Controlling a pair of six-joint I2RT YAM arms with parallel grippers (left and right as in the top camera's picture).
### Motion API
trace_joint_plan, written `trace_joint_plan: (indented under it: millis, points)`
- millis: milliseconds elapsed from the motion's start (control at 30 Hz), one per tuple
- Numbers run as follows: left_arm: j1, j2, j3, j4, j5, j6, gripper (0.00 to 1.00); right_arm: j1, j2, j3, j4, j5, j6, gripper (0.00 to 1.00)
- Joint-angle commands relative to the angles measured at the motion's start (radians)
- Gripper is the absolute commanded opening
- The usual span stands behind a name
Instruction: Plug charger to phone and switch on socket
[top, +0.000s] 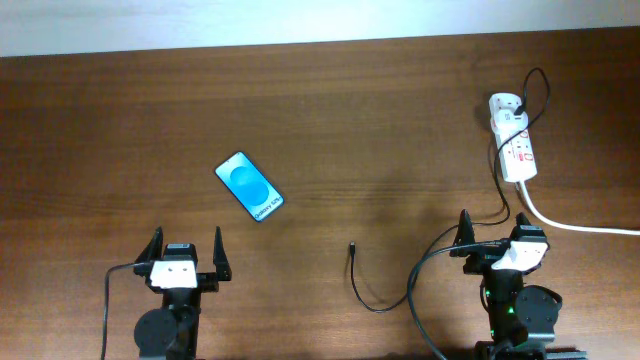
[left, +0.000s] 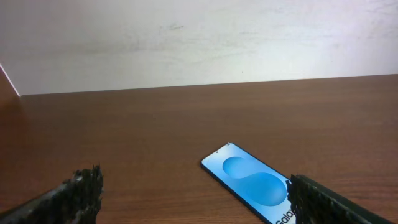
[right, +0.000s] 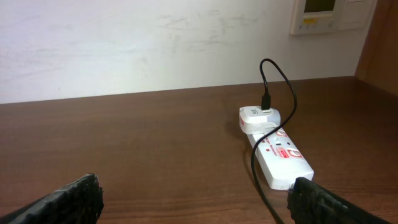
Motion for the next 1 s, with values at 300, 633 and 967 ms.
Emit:
trace_joint_plan:
  millis: [300, 633, 967]
  points:
    - [-0.003, -0.007, -0.004, -0.003, 0.011, 0.019, 0.99, 0.006, -0.008, -0.005, -0.005, -0.01, -0.008, 0.98]
    - [-0.003, -0.008, -0.004, 0.06, -0.055, 0.019, 0.99, 0.006, -0.008, -0.005, -0.005, -0.009, -0.008, 0.98]
    - [-0.003, 0.001, 0.023, 0.182, 0.129, -0.034, 0.99, 0.006, -0.008, -0.005, -0.005, -0.009, -0.008, 0.98]
